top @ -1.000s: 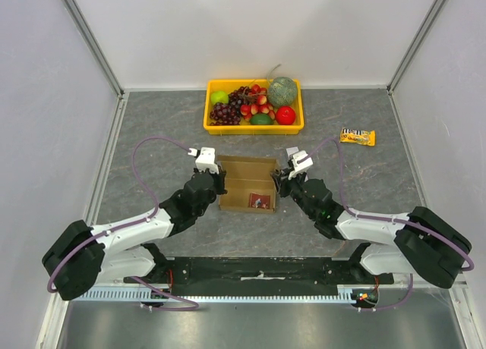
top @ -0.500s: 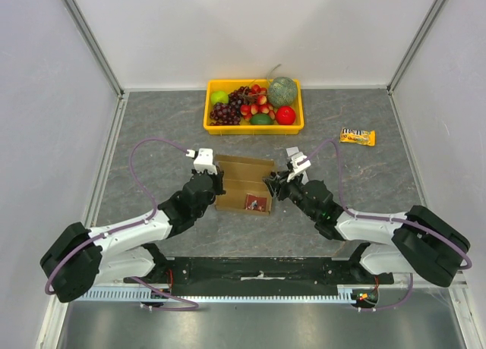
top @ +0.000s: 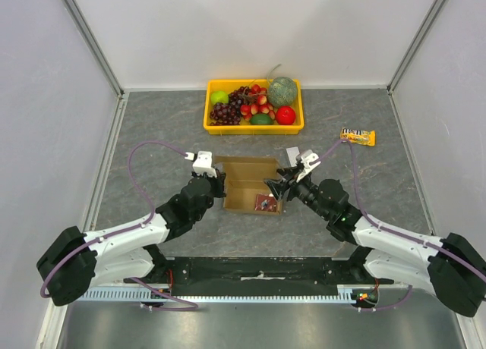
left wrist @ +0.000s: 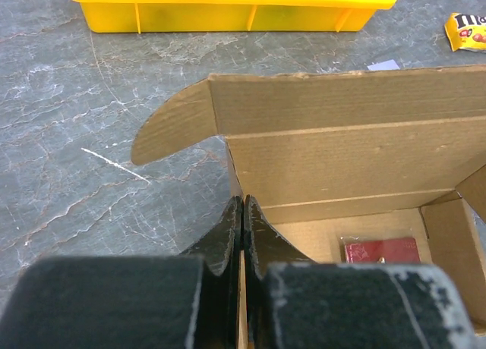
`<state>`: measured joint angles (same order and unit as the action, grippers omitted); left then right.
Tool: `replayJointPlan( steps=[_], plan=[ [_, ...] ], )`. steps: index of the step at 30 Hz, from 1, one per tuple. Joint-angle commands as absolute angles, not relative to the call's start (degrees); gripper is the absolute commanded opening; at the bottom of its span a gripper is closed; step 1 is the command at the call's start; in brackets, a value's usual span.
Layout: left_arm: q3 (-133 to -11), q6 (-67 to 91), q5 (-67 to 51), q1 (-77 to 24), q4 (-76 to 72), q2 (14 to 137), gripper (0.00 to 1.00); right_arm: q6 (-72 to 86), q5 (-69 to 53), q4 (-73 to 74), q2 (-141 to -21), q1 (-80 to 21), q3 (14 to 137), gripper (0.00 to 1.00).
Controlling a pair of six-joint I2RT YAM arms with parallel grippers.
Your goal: Fold the paper box
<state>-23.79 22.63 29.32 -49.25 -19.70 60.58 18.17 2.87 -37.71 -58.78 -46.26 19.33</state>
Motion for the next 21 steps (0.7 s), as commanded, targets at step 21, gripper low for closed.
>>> replayJointPlan(
  steps=[21],
  plan=[
    [-23.5, 23.9, 29.8, -49.7, -21.6, 59.9, 0.02, 22.4, 8.9, -13.7, -47.1, -30.1, 25.1, 0.63]
  ],
)
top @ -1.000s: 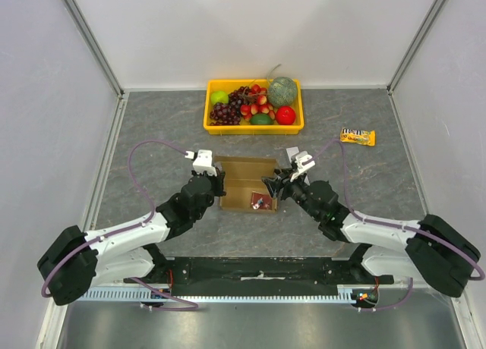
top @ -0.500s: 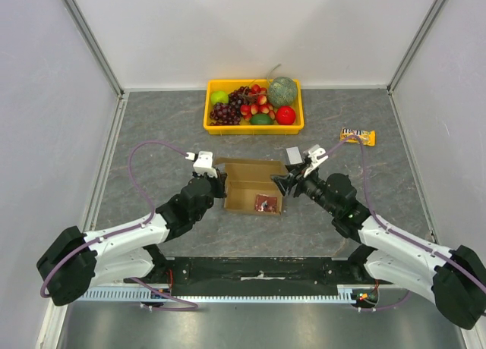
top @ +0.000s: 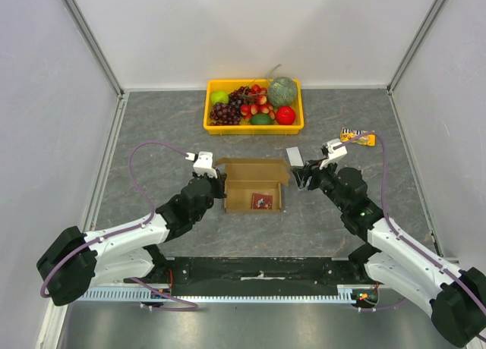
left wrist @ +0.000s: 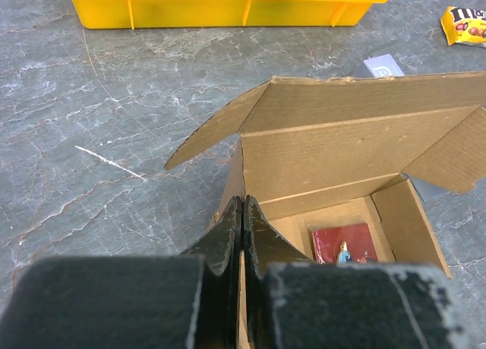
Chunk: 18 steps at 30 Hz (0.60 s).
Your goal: Fold the paper box
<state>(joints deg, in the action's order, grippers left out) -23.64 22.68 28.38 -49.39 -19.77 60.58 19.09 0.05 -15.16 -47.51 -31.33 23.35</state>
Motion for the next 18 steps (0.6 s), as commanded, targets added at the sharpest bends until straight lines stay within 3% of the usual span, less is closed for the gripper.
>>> replayJointPlan(
  steps=[1, 7, 18],
  plan=[
    [-23.4, 23.9, 29.8, -49.7, -21.5, 59.9, 0.02, 23.1, 10.3, -13.3, -47.9, -29.8, 25.7, 0.61],
    [-23.2, 24.0, 29.7, -49.7, -21.4, 59.5, 0.02, 22.2, 11.0, -9.9, -59.1, -28.0, 32.4, 0.42],
    [-22.9, 24.2, 29.4, -49.7, -21.3, 59.3, 0.02, 15.5, -11.0, -12.0, -72.4, -26.4, 36.9, 0.26]
  ],
)
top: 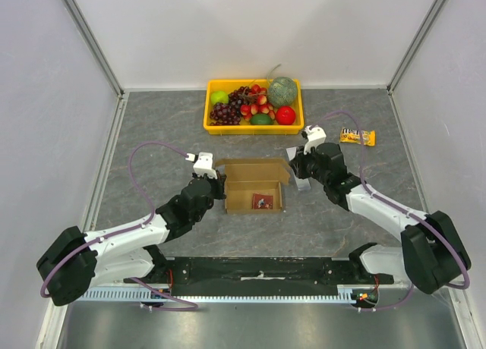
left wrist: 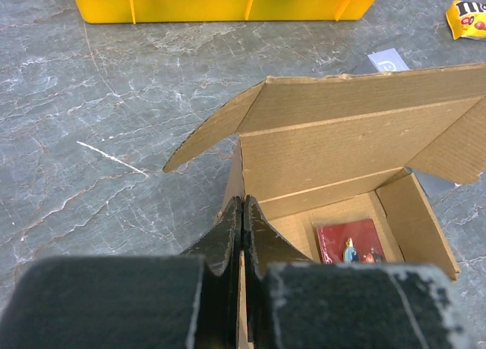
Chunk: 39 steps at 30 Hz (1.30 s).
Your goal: Fold the paper box
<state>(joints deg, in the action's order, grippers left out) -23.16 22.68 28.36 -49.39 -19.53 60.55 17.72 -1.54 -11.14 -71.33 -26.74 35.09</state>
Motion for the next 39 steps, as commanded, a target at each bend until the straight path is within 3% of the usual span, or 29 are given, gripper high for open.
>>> replayJointPlan(
  steps=[1, 9, 20, 30, 39],
  plan=[
    [-22.9, 24.2, 29.4, -49.7, -21.3, 59.2, 0.02, 15.4, -12.6, -12.6, -72.5, -26.5, 36.6, 0.26],
    [-22.9, 24.3, 28.7, -49.7, -21.4, 59.9, 0.02, 12.8, -20.5, -9.6, -72.1, -26.5, 35.6, 0.3],
    [-23.3, 24.6, 28.3, -49.7, -21.8, 61.0, 0.02, 10.9, -22.5, -5.1, -70.4, -26.4, 35.2, 0.35],
    [-23.5, 24.3, 29.0, -49.7, -21.2, 60.7, 0.02, 9.9, -13.9, 9.1, -69.0, -26.4, 39.7, 0.37],
    [-23.3, 25.0, 29.4, -49.7, -19.6, 59.5, 0.02, 14.6, -22.4, 1.1, -65.7, -26.4, 35.6, 0.38]
  ],
)
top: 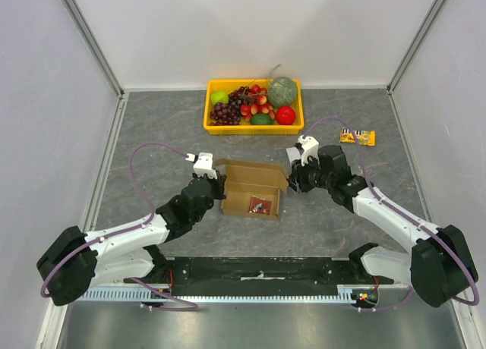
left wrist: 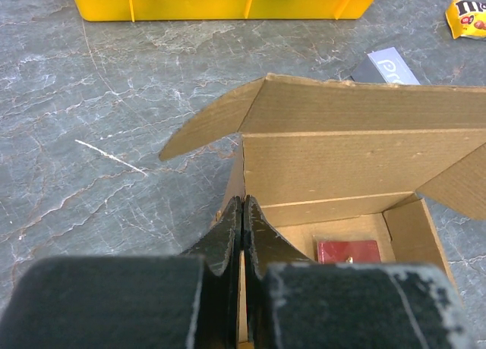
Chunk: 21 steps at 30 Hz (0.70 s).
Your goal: Fold the paper box
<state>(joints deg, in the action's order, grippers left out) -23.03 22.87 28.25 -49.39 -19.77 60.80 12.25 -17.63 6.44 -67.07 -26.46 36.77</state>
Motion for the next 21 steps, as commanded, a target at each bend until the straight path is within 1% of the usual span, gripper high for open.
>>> replayJointPlan(
  steps=[1, 12, 21],
  plan=[
    [-23.3, 25.0, 29.4, -49.7, -19.6, 59.5, 0.02, 14.9, -23.4, 0.4, -66.2, -26.5, 35.3, 0.38],
    [-23.3, 25.5, 28.8, -49.7, -19.2, 59.1, 0.02, 16.3, -27.4, -6.5, -68.5, -26.3, 33.6, 0.39],
    [-23.2, 24.5, 28.0, -49.7, -22.4, 60.2, 0.02, 15.9, -29.2, -20.0, -71.8, -26.5, 31.2, 0.39]
  ],
)
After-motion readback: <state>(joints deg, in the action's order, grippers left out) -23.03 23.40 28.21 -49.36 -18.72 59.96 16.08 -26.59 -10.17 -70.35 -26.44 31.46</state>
